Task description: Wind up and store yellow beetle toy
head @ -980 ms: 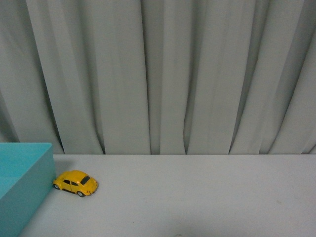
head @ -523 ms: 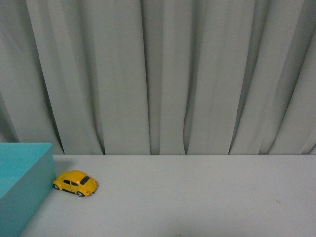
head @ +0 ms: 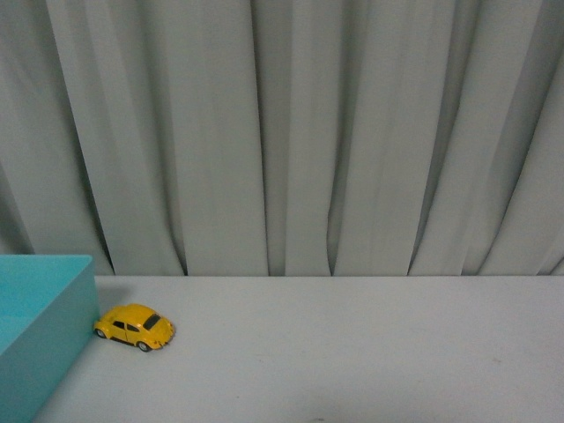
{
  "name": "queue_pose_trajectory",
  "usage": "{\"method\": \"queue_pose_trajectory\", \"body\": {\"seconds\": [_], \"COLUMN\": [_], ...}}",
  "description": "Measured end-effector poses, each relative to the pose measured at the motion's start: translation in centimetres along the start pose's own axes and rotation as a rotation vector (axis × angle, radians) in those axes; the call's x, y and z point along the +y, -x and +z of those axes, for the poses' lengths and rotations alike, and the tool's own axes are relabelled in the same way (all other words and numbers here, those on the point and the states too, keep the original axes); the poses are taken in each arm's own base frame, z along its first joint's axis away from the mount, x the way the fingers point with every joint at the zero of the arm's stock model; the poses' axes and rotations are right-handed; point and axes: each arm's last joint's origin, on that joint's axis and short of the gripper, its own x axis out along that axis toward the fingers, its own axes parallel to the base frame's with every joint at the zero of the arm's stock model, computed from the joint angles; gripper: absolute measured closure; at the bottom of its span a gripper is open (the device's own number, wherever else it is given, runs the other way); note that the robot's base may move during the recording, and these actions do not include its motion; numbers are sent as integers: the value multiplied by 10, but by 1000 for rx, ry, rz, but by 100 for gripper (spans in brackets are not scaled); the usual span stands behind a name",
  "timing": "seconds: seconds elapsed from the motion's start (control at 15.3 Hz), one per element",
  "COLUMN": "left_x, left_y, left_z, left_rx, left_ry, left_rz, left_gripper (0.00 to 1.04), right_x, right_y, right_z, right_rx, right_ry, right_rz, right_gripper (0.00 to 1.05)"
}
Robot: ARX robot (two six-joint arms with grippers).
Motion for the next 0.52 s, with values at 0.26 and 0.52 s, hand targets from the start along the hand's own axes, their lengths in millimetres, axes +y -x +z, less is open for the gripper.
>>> {"method": "queue_pose_trajectory", "body": {"seconds": [0.26,0.52], "left_x": [0,0], "left_y": [0,0], "left_z": [0,0], "left_rx": [0,0], "left_ry": [0,0], "left_rz": [0,0], "left_gripper": [7,7], "right_x": [0,0], "right_y": [6,15], "right_z": [0,-6], "right_rx": [-1,53], "right_ry": [-1,-2], "right_rz": [0,2], "right_gripper": [103,103]}}
